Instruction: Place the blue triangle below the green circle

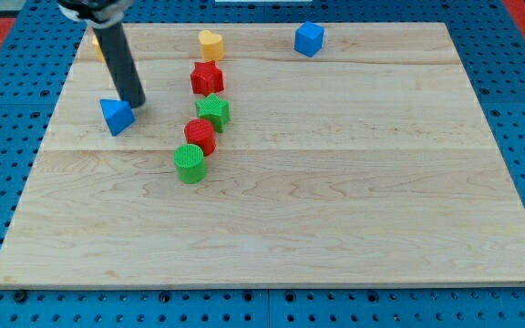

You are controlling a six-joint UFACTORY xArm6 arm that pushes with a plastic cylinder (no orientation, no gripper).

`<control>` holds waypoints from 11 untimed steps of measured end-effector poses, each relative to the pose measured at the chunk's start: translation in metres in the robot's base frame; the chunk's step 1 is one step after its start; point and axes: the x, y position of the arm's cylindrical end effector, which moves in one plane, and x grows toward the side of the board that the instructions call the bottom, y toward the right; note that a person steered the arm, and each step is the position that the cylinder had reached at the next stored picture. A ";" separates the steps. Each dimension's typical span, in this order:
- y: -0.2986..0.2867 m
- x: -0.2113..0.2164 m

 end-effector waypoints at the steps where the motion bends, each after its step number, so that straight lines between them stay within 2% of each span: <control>1: -0.005 -0.022; 2: -0.020 -0.026; 3: -0.017 0.020; 4: -0.035 0.044; 5: -0.073 0.042; 6: -0.086 0.054; 8: -0.019 0.115; 11: 0.038 0.159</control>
